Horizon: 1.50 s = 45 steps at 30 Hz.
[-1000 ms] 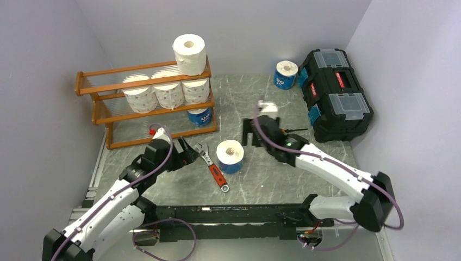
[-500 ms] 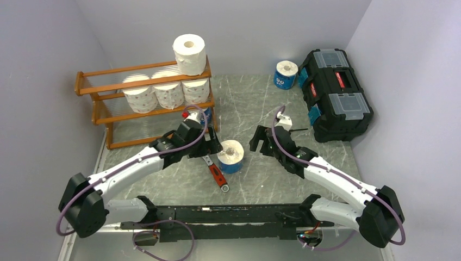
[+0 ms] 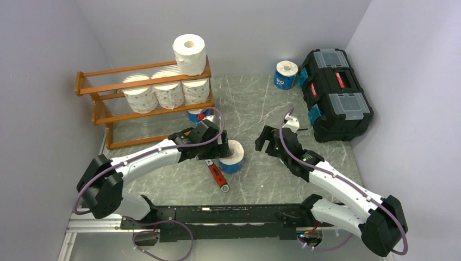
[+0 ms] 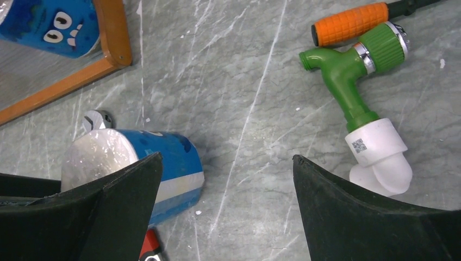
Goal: Place and organize the paper towels onto the shelf
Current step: Pick up the paper towel from the center of the board.
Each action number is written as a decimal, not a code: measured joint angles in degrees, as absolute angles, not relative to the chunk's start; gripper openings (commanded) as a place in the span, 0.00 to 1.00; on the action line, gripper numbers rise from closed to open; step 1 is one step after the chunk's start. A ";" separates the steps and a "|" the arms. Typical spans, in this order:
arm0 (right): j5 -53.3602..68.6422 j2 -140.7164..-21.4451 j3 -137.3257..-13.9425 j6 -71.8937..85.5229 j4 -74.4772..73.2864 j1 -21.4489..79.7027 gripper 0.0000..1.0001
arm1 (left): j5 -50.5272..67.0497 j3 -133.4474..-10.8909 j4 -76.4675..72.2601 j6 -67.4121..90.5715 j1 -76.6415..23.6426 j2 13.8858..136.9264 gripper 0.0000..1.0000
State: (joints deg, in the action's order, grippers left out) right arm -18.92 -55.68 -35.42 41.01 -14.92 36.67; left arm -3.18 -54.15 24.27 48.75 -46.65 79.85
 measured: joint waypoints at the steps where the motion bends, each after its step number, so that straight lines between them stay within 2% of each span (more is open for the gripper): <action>1: -18.90 -55.46 -35.11 40.95 -14.90 36.38 0.91 | -3.27 -54.43 24.67 48.73 -46.83 80.42 0.91; 22: -17.21 -51.09 -31.48 40.97 -14.94 34.52 0.91 | -7.40 -59.48 27.66 48.64 -47.16 84.33 0.89; 30: -16.78 -50.39 -30.76 40.99 -14.96 34.41 0.91 | -7.40 -59.48 27.44 48.47 -47.20 85.84 0.76; 45: -15.97 -50.39 -30.13 41.17 -15.00 34.37 0.91 | -6.98 -58.83 25.69 47.68 -47.24 86.54 0.66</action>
State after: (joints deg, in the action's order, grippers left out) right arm -15.97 -50.39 -30.13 41.17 -15.00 34.37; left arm -6.98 -58.83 25.69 47.68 -47.24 86.54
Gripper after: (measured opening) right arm 0.911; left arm 0.684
